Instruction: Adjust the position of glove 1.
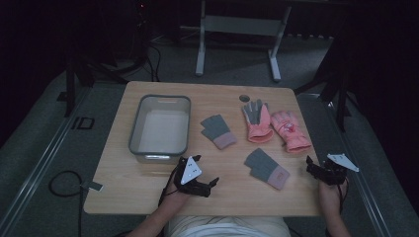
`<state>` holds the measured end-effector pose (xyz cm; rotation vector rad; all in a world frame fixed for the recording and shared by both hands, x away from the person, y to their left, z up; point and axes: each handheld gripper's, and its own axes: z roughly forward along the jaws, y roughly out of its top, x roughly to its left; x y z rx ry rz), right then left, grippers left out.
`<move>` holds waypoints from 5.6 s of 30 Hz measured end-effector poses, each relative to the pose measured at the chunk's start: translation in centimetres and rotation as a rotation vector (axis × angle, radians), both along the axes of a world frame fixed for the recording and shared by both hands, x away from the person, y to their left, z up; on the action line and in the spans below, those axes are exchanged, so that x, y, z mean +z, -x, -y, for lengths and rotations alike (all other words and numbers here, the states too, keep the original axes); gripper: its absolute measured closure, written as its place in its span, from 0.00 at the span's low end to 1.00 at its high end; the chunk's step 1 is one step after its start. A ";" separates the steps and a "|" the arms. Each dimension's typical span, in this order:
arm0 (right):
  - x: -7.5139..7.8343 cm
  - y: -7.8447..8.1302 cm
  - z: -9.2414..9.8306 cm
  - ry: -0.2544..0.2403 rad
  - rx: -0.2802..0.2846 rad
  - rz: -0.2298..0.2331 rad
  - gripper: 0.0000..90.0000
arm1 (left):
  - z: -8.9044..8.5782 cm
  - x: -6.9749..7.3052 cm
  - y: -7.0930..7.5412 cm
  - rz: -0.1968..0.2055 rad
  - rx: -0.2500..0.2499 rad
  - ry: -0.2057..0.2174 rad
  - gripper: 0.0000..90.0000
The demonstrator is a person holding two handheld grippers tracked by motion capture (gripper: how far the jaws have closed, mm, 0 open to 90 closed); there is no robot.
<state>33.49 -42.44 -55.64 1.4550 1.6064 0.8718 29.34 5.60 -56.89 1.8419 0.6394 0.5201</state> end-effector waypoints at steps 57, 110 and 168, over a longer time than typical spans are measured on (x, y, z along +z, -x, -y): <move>6.7 -0.3 -2.7 -0.064 0.112 -0.007 0.16 | -0.1 0.0 0.4 0.006 0.004 0.005 0.01; 11.1 -9.8 -19.2 -0.100 0.618 -0.108 0.33 | -0.2 0.0 0.4 -0.001 -0.001 0.012 0.01; 6.1 -12.9 -28.5 -0.038 0.653 -0.367 0.95 | -0.2 0.0 0.5 0.007 -0.011 0.009 0.01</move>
